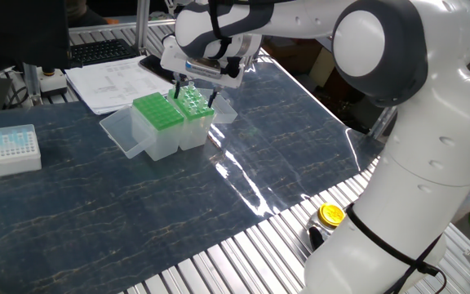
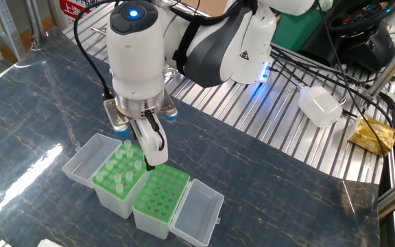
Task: Transfer all large pipette tips from one holder to another
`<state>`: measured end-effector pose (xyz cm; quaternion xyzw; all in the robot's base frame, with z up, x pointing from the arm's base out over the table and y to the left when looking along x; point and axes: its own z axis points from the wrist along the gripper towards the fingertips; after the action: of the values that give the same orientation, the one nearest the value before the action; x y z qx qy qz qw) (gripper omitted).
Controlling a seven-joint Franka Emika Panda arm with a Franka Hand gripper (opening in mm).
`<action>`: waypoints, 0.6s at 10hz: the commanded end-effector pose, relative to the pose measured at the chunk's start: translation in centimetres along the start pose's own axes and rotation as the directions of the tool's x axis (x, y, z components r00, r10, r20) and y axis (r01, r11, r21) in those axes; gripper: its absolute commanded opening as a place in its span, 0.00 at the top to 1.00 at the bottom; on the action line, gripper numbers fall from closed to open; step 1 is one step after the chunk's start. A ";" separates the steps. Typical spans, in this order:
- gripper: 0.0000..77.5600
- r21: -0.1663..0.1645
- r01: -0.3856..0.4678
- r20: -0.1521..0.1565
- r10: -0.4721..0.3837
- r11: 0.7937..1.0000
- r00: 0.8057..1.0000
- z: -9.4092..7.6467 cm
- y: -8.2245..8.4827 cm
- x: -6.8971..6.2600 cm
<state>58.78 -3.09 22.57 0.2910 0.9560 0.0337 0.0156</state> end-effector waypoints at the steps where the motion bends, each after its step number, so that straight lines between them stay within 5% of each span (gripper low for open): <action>1: 0.00 0.003 -0.025 0.010 0.025 1.000 1.000 1.0 0.4 0.1; 6: 0.00 0.012 -0.025 0.018 0.024 1.000 1.000 1.5 0.4 0.3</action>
<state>58.77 -2.74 21.51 0.2987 0.9538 0.0279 0.0193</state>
